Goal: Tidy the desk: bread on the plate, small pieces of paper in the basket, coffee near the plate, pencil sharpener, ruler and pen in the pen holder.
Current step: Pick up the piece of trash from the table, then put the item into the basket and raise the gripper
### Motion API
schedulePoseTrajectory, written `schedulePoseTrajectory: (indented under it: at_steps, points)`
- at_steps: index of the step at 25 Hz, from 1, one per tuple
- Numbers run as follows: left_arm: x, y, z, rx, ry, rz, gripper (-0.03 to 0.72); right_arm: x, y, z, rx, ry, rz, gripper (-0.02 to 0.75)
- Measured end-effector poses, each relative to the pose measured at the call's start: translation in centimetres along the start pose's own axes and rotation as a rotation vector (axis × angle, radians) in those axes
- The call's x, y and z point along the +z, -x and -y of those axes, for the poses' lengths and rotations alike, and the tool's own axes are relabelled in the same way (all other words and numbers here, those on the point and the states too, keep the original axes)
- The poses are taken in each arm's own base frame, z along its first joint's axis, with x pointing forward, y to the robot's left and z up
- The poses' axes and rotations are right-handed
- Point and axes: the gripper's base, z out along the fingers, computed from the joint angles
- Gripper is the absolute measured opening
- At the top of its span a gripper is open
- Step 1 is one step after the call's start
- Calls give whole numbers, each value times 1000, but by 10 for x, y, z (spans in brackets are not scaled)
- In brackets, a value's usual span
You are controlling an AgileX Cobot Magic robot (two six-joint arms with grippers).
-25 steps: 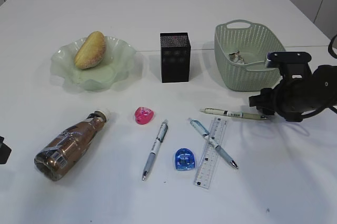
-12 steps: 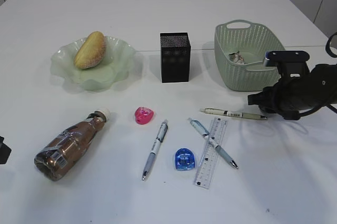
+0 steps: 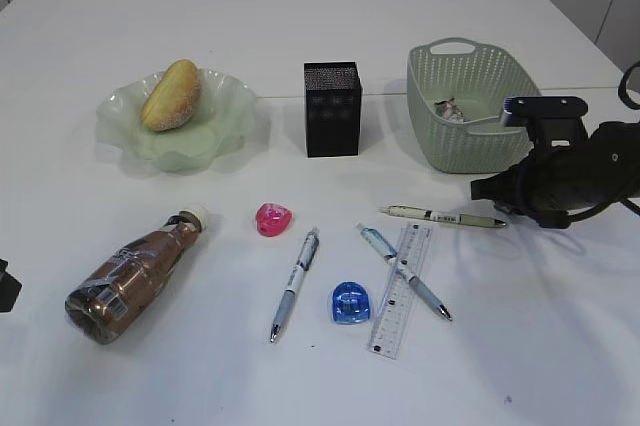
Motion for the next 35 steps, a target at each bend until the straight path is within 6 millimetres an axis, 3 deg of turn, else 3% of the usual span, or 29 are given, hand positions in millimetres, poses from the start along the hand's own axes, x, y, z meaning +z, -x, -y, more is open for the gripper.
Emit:
schedulePoseTrajectory:
  at_steps: [8, 9, 12, 21, 27, 32, 35]
  points:
    - [0, 0, 0, 0, 0, 0, 201, -16, 11, -1, 0, 4, 22, 15]
    - [0, 0, 0, 0, 0, 0, 202, -29, 19, -1, 0, 7, 32, 15]
    - [0, 0, 0, 0, 0, 0, 204, -39, 25, -2, 0, 9, 47, 15]
    - [0, 0, 0, 0, 0, 0, 208, -98, 54, -4, 0, 21, 158, 15]
    - [0, 0, 0, 0, 0, -1, 210, -108, 70, -5, -4, 23, 219, 15]
    - [0, 0, 0, 0, 0, -1, 210, -117, 99, -6, -8, 27, 310, 15]
    - [0, 0, 0, 0, 0, -1, 210, -113, 115, -7, -8, 29, 338, 15]
